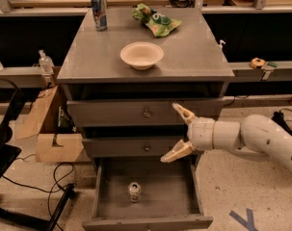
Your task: Pick 7up can from bottom drawer and place on counter
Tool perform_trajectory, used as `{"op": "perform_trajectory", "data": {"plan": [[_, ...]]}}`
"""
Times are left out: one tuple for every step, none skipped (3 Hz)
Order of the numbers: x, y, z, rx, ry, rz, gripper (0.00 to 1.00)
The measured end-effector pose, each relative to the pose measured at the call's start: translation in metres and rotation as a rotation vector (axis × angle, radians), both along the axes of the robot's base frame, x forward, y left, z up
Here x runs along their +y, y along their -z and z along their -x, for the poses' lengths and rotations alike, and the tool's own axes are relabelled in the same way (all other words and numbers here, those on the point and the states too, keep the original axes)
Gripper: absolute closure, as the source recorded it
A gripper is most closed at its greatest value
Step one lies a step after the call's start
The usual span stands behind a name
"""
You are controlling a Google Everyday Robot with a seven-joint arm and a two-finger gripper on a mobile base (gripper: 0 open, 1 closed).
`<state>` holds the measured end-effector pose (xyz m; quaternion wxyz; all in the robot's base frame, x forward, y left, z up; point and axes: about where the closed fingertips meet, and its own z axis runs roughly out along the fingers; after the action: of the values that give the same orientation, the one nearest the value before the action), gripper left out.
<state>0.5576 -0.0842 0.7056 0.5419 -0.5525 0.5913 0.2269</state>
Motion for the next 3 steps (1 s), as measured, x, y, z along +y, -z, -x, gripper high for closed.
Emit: {"op": "perform_trajectory", "data": {"plan": [[0.005, 0.0, -0.002, -0.003, 0.003, 0.004, 0.0], [0.02, 0.043, -0.007, -0.009, -0.027, 0.008, 0.0], [0.035, 0.137, -0.011, 0.019, -0.076, -0.013, 0.0]]}}
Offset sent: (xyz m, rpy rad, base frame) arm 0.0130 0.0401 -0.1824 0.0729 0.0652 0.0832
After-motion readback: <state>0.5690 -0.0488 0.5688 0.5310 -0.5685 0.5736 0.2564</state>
